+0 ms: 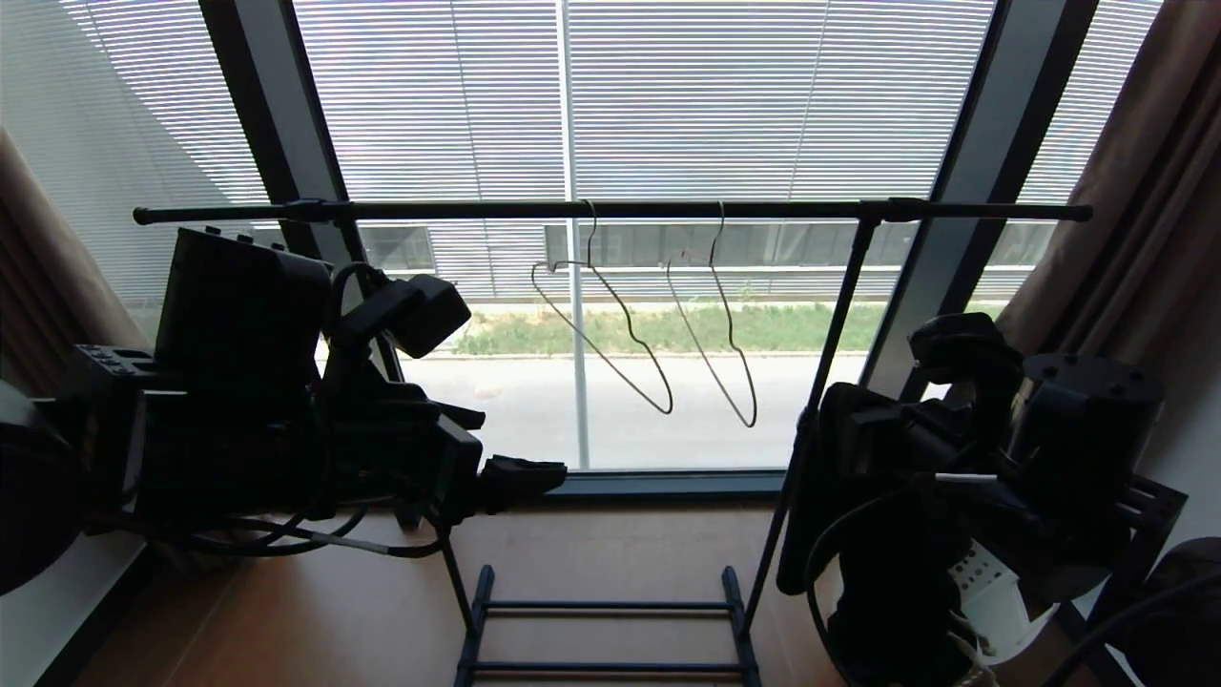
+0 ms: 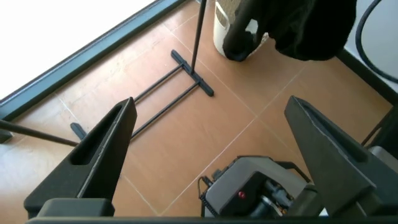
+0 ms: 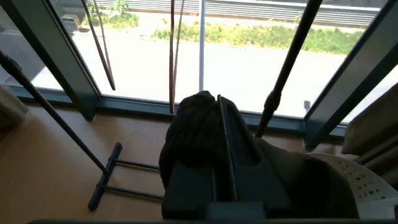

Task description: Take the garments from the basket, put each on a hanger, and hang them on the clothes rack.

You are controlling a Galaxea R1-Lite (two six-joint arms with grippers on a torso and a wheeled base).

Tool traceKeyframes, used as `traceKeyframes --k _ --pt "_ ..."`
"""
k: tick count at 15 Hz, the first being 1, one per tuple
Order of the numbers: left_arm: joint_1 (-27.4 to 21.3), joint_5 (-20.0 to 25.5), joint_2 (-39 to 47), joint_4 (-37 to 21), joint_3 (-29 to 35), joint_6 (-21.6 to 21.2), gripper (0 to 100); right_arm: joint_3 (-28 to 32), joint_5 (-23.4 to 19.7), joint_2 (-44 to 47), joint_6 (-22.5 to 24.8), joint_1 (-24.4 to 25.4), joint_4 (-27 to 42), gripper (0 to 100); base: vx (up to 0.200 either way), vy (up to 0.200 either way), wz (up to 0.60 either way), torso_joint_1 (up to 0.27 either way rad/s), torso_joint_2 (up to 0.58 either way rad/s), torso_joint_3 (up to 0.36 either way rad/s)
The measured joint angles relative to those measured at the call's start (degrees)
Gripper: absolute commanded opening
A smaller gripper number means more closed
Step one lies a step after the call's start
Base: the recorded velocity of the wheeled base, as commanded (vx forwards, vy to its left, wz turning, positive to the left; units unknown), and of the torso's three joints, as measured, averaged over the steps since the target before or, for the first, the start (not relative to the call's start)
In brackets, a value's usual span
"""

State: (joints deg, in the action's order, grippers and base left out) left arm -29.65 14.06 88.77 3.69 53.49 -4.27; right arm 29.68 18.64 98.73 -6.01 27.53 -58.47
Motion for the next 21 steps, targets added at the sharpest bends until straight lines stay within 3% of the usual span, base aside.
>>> traceKeyframes --k 8,18,21 --pt "1.5 -3.4 6.1 1.4 3.9 2.8 100 0.0 0.0 -2.6 0.2 -2.0 0.5 0 0.000 0.000 0.00 0.000 0.00 0.000" --pt "2.2 -3.9 8.8 1.7 3.7 2.4 100 -0.1 0.0 -2.3 0.2 -2.7 0.5 0 0.000 0.000 0.00 0.000 0.00 0.000" --pt "2.2 -3.9 9.4 1.7 3.9 2.4 100 -0.1 0.0 -2.3 0.4 -3.9 0.4 0 0.200 0.000 0.00 -0.004 0.00 -0.002"
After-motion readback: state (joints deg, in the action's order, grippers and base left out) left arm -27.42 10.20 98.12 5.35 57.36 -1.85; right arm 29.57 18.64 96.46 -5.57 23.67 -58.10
